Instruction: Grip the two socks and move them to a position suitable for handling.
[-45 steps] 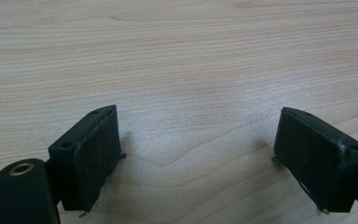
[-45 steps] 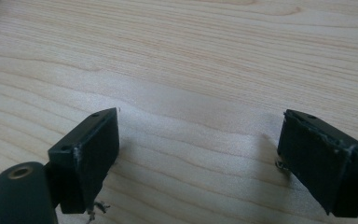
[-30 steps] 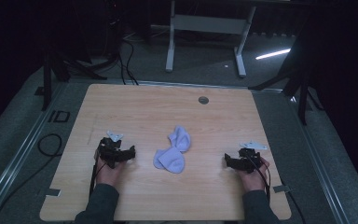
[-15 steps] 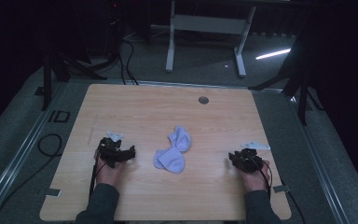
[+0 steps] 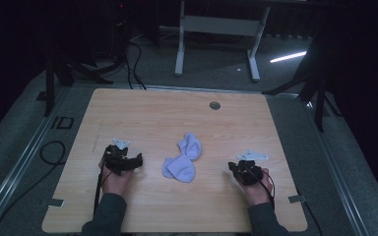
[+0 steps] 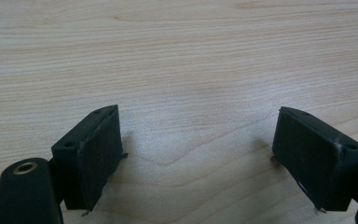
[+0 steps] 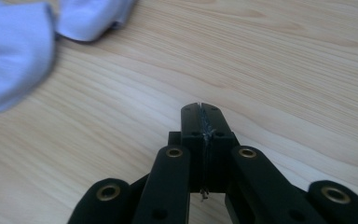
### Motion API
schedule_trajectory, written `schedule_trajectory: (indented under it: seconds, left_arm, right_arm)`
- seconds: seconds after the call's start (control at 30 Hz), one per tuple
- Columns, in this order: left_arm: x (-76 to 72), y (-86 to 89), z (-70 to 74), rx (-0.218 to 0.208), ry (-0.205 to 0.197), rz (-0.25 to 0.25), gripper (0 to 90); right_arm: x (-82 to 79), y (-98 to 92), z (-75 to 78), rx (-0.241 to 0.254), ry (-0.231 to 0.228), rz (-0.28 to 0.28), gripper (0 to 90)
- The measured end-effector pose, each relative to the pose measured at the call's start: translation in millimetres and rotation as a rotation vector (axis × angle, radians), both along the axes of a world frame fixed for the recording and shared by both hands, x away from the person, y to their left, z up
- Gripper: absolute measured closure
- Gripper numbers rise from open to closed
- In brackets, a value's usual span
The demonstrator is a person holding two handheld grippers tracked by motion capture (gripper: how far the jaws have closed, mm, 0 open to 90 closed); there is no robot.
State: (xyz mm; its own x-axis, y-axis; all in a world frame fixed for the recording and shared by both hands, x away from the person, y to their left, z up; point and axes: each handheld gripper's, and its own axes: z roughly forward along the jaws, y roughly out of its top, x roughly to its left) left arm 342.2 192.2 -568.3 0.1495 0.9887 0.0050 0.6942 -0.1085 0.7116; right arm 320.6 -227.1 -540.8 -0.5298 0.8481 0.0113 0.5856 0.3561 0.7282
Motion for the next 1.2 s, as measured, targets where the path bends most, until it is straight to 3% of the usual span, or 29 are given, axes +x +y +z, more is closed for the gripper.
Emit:
schedule_trajectory:
  seconds: [0.4,0.63,0.9,1.1,1.2]
  left_arm:
    - [-1.1,-0.1,0.1,0.000,0.001,-0.010,15.8]
    - [-2.4,-1.0,0.7,0.000,0.002,-0.024,17.0]
    - [-6.1,-4.3,3.3,-0.005,-0.003,-0.053,36.1]
    - [-8.8,-3.3,5.9,-0.006,0.003,-0.067,51.6]
    - [-9.4,-3.6,6.6,-0.005,0.008,-0.073,54.6]
  right_arm:
    - [-4.3,49.2,-1.8,-0.008,0.018,0.119,89.5]
    - [-6.9,86.4,-1.9,0.012,0.024,0.205,89.5]
    - [-9.5,121.0,-7.0,0.006,0.029,0.269,89.4]
    - [-11.6,132.6,-16.8,-0.032,0.045,0.291,89.5]
    - [-11.8,132.4,-17.2,-0.024,0.046,0.293,89.5]
